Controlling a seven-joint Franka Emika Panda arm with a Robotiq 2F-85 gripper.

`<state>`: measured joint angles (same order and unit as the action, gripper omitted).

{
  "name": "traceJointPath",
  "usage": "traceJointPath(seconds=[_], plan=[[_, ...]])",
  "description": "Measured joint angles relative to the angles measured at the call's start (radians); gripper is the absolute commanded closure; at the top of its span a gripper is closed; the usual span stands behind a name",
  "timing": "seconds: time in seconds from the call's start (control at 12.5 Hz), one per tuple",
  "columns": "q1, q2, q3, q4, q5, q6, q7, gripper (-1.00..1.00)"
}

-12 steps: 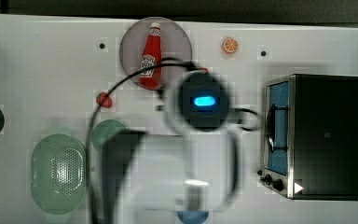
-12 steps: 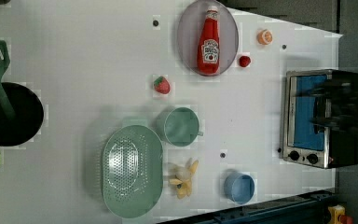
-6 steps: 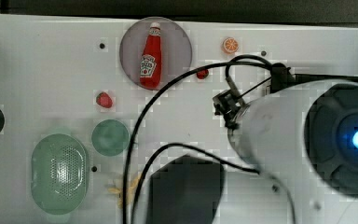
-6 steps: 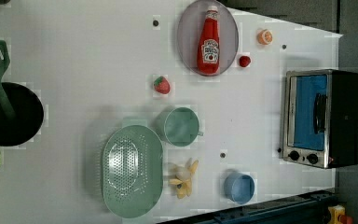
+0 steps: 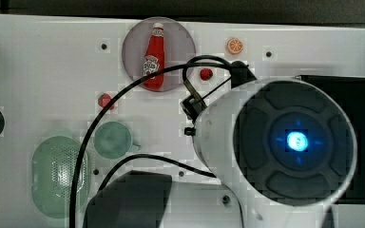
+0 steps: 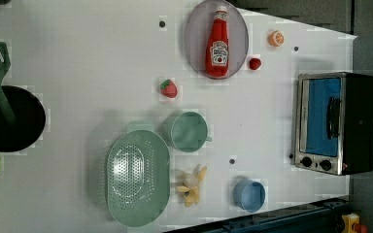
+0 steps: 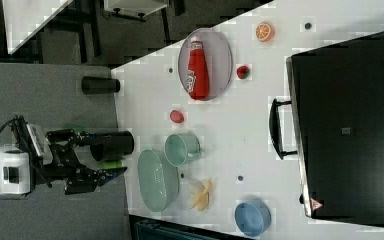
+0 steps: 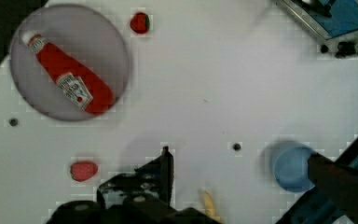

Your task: Pick Banana and place it in mug.

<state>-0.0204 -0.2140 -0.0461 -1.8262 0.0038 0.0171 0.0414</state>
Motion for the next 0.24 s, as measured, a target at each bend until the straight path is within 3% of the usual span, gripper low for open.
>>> traceJointPath(seconds=[0.24], plan=[[0.005, 0.019, 0.000, 0.001, -0.014, -0.004, -0.001, -1.00]])
